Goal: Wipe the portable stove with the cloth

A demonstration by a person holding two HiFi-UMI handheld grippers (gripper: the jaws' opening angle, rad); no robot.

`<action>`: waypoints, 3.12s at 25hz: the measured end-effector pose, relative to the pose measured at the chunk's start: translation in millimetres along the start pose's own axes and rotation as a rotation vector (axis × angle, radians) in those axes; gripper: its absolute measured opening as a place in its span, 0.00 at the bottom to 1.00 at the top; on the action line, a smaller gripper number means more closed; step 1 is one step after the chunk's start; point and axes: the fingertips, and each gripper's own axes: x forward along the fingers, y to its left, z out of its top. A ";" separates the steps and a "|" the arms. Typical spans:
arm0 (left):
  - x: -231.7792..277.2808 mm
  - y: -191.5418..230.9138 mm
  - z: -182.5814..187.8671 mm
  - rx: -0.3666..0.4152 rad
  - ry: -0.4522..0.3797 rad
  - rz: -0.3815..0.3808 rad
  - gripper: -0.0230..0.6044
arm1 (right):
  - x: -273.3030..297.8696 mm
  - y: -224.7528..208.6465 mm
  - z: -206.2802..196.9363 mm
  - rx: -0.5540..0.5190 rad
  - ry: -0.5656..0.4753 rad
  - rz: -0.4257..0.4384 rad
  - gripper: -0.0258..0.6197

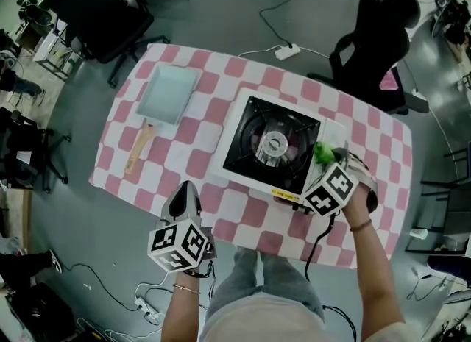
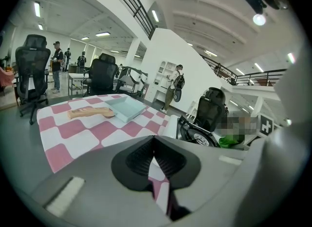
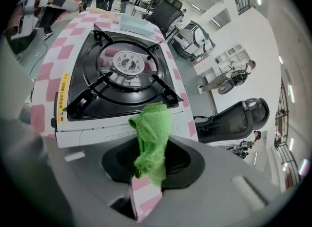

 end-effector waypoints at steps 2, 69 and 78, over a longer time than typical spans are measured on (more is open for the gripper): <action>-0.8 0.2 -0.8 0.002 0.001 -0.006 0.04 | -1.4 3.0 -1.1 0.004 0.002 0.001 0.20; -71.0 25.6 -20.5 -0.040 -0.042 -0.047 0.04 | -78.5 136.4 -37.5 0.030 -0.007 0.136 0.20; -71.6 26.3 -15.0 -0.044 -0.053 -0.042 0.04 | -84.8 133.2 -36.2 0.063 -0.029 0.159 0.20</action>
